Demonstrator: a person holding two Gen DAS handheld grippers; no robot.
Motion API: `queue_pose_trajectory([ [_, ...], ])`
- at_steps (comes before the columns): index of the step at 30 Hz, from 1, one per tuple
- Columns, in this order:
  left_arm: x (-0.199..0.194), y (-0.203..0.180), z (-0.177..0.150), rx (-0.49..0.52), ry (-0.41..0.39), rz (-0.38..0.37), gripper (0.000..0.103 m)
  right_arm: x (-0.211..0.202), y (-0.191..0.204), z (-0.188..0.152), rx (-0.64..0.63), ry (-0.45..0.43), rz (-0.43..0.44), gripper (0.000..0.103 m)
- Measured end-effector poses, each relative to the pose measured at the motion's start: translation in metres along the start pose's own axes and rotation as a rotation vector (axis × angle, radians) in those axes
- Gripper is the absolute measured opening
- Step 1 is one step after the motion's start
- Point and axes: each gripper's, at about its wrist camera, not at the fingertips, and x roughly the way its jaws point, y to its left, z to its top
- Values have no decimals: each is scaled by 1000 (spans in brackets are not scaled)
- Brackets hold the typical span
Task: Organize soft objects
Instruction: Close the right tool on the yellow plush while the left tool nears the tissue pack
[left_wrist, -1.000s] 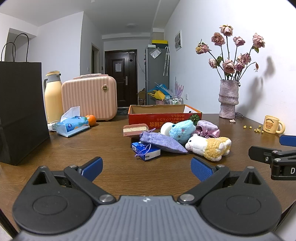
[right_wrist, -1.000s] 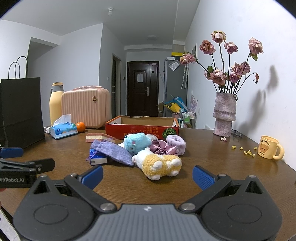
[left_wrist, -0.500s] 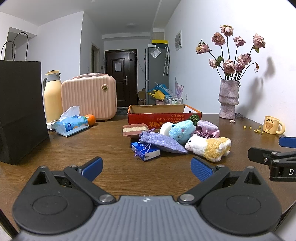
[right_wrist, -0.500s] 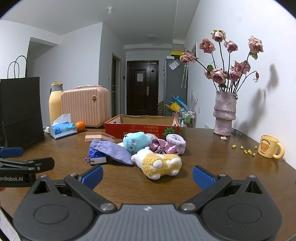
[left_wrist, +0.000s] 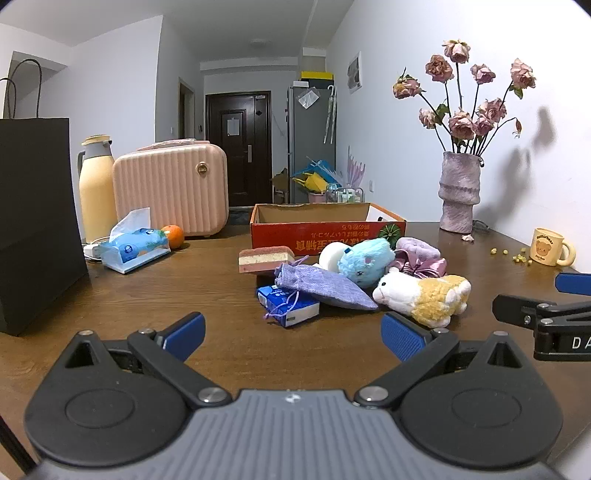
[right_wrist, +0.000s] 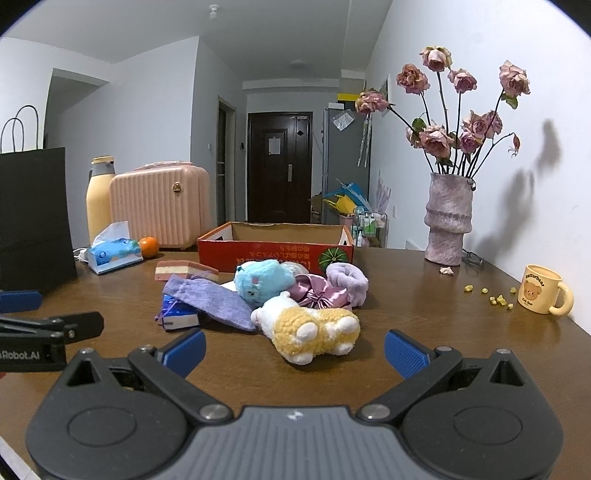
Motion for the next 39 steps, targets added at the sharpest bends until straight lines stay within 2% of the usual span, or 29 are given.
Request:
queue_pose_trajectory([
  [24, 81, -2, 28, 3, 72, 12, 103, 91, -20, 24, -34, 91, -2, 103],
  [39, 131, -6, 34, -1, 150, 56, 103, 165, -28, 26, -140, 229, 67, 103],
])
